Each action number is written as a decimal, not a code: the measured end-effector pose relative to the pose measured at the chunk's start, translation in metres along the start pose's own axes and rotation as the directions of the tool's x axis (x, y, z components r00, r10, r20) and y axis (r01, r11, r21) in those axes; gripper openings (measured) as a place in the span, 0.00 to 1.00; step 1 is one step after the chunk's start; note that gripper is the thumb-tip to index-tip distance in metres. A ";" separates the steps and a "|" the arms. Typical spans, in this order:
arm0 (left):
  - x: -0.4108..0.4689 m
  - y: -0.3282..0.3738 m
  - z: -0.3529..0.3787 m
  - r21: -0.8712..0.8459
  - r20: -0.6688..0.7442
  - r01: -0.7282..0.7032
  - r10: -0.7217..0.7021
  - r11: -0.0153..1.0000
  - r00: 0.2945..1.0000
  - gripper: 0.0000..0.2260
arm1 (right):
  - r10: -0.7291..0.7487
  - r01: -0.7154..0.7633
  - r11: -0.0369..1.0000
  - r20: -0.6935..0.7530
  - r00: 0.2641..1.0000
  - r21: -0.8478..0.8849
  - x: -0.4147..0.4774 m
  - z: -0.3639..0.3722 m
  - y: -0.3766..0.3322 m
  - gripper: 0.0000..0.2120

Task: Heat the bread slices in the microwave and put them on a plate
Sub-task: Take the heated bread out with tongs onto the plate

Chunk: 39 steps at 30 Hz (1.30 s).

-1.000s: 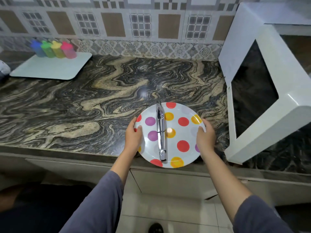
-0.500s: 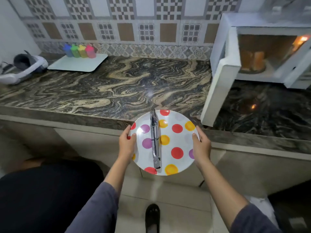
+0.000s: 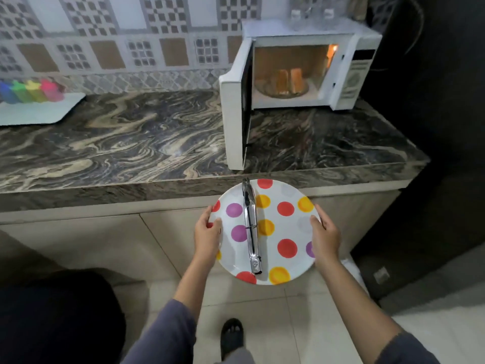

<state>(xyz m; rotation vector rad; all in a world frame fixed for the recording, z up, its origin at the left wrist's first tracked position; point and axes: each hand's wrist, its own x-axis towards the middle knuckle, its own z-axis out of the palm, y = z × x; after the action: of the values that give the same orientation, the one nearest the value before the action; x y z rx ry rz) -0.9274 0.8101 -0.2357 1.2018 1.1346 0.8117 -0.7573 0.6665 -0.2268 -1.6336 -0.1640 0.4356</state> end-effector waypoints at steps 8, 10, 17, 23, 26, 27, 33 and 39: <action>0.015 0.007 0.115 0.088 0.152 -0.005 -0.008 0.996 0.988 0.20 | 0.008 -0.003 1.000 -0.189 0.982 0.025 0.058 -0.073 -0.013 0.15; 0.025 0.013 0.143 0.087 0.195 -0.030 0.012 0.996 0.981 0.20 | -0.002 0.005 1.000 -0.220 0.975 0.011 0.082 -0.082 -0.018 0.15; 0.100 0.039 0.240 0.075 0.204 -0.096 0.079 0.993 0.976 0.16 | -0.035 0.022 0.998 -0.263 0.964 -0.050 0.195 -0.080 -0.052 0.14; 0.189 0.066 0.304 0.105 0.166 -0.133 0.115 0.986 0.979 0.18 | -0.098 0.044 0.969 -0.217 0.971 -0.244 0.307 -0.051 -0.081 0.12; 0.226 0.076 0.321 0.132 0.166 -0.141 0.119 0.981 0.979 0.19 | -0.092 0.030 0.938 -0.167 0.982 -0.344 0.353 -0.032 -0.088 0.11; 0.234 0.076 0.324 0.136 0.161 -0.131 0.109 0.982 0.981 0.19 | -0.085 0.020 0.923 -0.153 0.985 -0.384 0.365 -0.027 -0.088 0.11; 0.276 0.078 0.331 0.217 0.105 -0.121 0.100 0.969 0.989 0.16 | -0.017 -0.001 0.843 -0.029 0.999 -0.537 0.424 0.010 -0.095 0.08; 0.308 0.078 0.334 0.437 0.069 -0.119 0.099 0.892 0.993 0.16 | -0.055 0.070 0.767 0.043 0.998 -0.638 0.459 0.038 -0.091 0.02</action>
<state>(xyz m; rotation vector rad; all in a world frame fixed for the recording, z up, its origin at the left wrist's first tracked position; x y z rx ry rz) -0.5166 1.0196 -0.2375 1.6650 1.2621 0.6207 -0.3380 0.8775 -0.2228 -2.2936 -0.4205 0.3625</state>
